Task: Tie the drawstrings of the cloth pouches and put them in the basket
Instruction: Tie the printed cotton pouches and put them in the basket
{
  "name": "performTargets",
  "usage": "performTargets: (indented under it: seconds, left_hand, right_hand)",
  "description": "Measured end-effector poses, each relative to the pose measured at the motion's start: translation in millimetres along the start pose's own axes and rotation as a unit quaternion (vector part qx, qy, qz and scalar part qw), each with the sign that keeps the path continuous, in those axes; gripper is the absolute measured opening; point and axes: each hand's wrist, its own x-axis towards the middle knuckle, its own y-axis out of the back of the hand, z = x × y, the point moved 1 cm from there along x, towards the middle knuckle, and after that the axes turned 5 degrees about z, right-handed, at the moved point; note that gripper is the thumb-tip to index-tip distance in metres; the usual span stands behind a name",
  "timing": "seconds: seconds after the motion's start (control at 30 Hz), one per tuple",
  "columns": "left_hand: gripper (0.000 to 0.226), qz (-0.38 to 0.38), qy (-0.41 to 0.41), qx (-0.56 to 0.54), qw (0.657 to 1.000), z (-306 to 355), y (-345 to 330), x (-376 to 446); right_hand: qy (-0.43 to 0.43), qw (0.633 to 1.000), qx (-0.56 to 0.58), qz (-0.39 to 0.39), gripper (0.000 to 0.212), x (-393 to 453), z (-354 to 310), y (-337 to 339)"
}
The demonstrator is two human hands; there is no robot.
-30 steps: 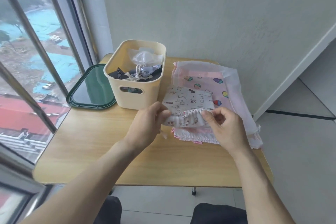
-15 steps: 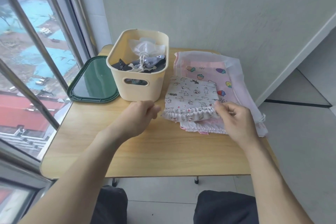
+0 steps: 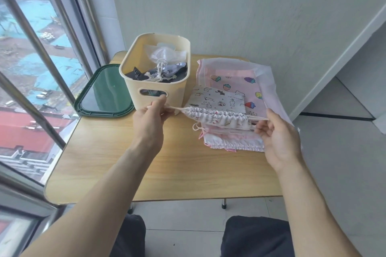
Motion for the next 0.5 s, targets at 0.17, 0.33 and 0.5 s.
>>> performTargets:
  seconds: [0.17, 0.33, 0.5]
  left_hand:
    - [0.045, -0.146, 0.042, -0.125, 0.98, 1, -8, -5]
    - [0.049, -0.22, 0.12, -0.203, 0.947, 3, -12, -12]
    - [0.051, -0.22, 0.134, -0.119, 0.959, 4, -15, -16]
  right_hand:
    - [-0.104, 0.98, 0.165, -0.026, 0.045, -1, 0, -3]
    - [-0.147, 0.945, 0.277, -0.093, 0.052, -9, -11, -5]
    - [-0.177, 0.926, 0.321, -0.09, 0.048, -11, -12, -6]
